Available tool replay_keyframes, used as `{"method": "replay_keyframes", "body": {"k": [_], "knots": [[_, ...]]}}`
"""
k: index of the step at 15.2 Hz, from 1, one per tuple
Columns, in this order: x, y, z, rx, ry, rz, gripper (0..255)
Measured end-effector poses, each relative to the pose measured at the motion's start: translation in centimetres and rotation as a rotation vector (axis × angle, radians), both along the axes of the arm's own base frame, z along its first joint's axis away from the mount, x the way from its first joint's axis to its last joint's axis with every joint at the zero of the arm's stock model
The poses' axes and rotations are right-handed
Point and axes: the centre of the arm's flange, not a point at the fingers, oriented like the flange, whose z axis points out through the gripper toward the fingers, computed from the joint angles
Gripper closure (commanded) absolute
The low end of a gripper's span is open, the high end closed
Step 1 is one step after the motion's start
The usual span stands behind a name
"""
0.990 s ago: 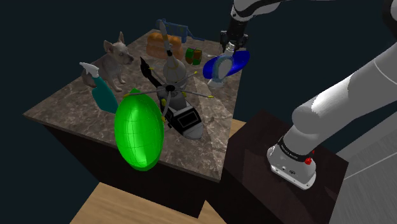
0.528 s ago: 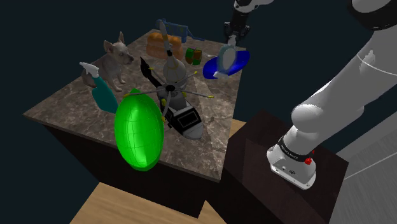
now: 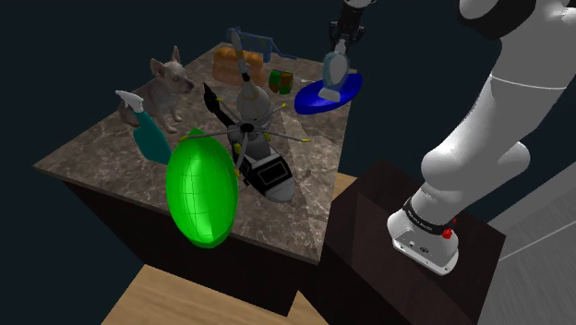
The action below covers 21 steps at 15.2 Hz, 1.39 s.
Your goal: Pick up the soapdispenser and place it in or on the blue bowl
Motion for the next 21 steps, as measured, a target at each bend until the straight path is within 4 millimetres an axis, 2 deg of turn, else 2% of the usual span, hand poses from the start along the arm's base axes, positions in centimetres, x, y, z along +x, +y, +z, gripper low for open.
{"method": "replay_keyframes", "body": {"k": [3,5,11,13,19,21], "knots": [[1.8,-3.7,0.5,0.0,0.001,0.0,255],[2.3,-4.7,-0.3,0.0,0.001,0.0,255],[2.5,-4.9,-3.1,-0.001,0.0,0.001,255],[2.5,-5.1,-3.5,-0.007,-0.011,0.0,255],[3.2,-5.2,-4.8,-0.06,-0.109,-0.004,255],[3.4,-6.1,-6.0,-0.083,-0.153,-0.005,255]]}}
